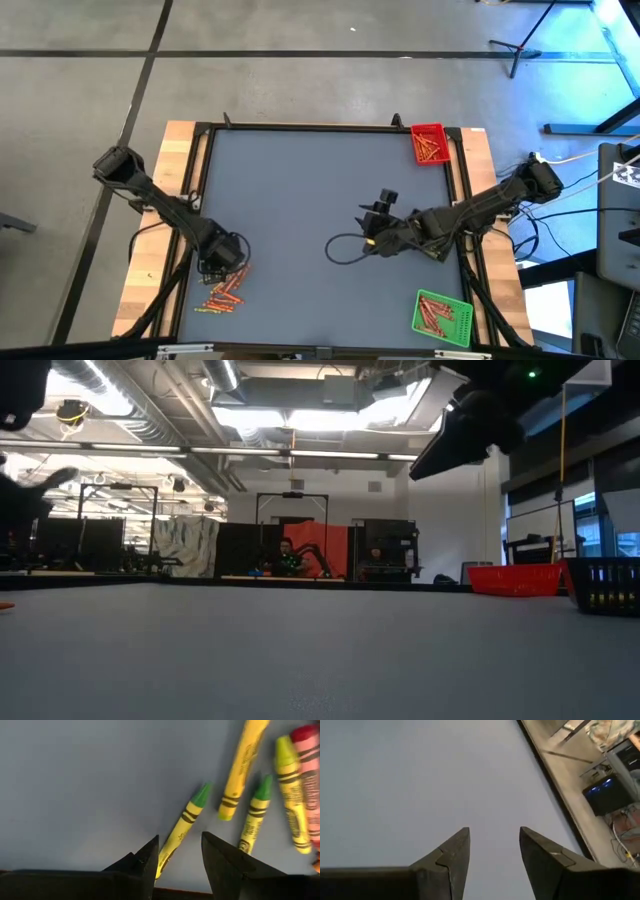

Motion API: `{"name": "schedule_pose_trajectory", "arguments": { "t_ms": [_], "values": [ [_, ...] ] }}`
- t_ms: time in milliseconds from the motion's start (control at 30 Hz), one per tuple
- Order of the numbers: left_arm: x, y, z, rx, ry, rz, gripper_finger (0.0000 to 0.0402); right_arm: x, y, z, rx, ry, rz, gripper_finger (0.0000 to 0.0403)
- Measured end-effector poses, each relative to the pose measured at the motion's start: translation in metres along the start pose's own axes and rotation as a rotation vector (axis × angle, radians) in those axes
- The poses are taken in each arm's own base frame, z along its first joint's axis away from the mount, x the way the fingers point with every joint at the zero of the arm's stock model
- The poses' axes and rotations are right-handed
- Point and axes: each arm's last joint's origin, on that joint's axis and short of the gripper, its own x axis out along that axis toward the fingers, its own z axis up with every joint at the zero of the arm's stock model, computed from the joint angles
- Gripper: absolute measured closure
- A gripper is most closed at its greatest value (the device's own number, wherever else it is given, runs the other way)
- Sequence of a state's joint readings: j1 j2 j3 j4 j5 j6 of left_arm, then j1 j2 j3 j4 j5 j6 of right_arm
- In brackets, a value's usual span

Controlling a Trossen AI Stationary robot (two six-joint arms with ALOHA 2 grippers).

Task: Sort crayons
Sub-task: Put the green crayon into the black basket

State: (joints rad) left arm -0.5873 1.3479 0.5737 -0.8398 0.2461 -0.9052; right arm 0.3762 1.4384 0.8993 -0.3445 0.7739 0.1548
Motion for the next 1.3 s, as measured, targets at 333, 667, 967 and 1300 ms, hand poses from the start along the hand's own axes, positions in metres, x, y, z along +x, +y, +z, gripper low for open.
{"name": "schedule_pose_trajectory", "arguments": {
  "t_ms": [333, 667, 967, 1300],
  "values": [
    [0.009, 0.006, -0.003, -0.034, -0.001, 0.013, 0.0315, 0.014, -0.014, 0.006, 0.025, 0.002, 0.041, 0.0233],
    [0.007, 0.01, 0.002, -0.025, 0.008, 0.002, 0.0393, 0.015, -0.011, 0.005, 0.025, 0.008, 0.089, 0.0233],
    [-0.015, -0.002, 0.013, 0.012, -0.061, 0.001, 0.0397, 0.015, -0.009, 0.005, 0.029, 0.013, 0.142, 0.0233],
    [-0.088, -0.028, 0.039, 0.224, -0.489, 0.197, 0.0394, 0.017, -0.003, 0.005, 0.045, 0.02, 0.264, 0.0233]
  ]
}}
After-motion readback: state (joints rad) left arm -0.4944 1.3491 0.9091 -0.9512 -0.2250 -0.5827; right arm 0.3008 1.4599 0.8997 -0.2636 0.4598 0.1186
